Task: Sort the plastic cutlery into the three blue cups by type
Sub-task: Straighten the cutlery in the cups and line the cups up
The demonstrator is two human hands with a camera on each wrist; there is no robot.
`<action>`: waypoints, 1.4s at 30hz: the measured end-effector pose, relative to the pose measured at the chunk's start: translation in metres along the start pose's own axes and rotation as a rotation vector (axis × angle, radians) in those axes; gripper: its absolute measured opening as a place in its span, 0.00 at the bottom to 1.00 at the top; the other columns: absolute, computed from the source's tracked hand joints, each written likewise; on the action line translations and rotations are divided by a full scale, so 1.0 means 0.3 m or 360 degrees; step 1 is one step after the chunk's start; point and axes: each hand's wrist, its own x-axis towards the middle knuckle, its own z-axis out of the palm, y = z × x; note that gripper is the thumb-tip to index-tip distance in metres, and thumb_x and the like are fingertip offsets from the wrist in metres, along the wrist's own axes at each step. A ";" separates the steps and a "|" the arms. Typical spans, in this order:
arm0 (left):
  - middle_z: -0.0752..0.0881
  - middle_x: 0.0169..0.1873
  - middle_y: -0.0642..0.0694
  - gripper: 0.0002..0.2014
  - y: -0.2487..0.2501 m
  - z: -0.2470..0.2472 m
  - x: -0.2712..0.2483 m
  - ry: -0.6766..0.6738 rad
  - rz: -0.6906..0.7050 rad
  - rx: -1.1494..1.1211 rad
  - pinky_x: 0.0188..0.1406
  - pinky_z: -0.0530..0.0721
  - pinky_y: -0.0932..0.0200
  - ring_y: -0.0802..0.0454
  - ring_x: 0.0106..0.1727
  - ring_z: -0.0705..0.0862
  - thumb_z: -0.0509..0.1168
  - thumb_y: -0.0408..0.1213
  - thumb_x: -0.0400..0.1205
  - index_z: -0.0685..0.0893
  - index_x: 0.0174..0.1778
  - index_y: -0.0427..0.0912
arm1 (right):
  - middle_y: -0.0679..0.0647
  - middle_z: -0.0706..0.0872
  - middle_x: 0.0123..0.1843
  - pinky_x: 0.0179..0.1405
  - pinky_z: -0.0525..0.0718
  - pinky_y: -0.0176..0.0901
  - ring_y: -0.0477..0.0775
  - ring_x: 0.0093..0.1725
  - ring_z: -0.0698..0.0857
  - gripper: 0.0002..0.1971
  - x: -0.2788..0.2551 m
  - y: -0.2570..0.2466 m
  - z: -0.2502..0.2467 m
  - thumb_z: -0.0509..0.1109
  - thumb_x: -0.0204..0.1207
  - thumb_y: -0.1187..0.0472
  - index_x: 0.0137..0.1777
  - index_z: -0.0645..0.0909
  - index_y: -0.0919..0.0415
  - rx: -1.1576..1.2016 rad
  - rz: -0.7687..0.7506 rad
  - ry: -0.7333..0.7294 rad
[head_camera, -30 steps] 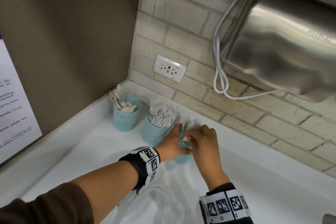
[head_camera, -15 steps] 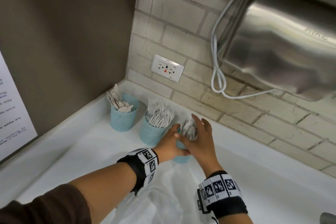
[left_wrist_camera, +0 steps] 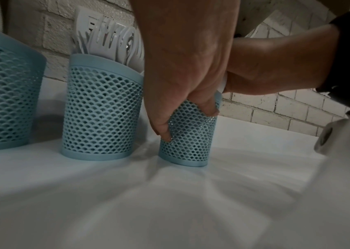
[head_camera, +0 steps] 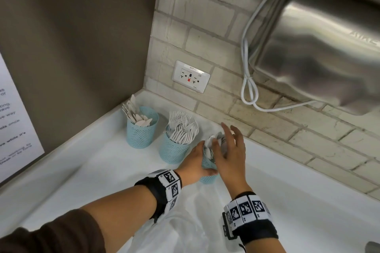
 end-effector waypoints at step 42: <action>0.69 0.76 0.49 0.42 0.134 -0.456 -0.714 -0.0999 -0.0532 0.0812 0.75 0.66 0.61 0.55 0.76 0.68 0.65 0.58 0.77 0.49 0.83 0.57 | 0.49 0.81 0.67 0.62 0.73 0.36 0.51 0.65 0.80 0.24 -0.559 -0.320 -0.076 0.61 0.78 0.61 0.75 0.69 0.47 -0.0433 0.0050 -0.1401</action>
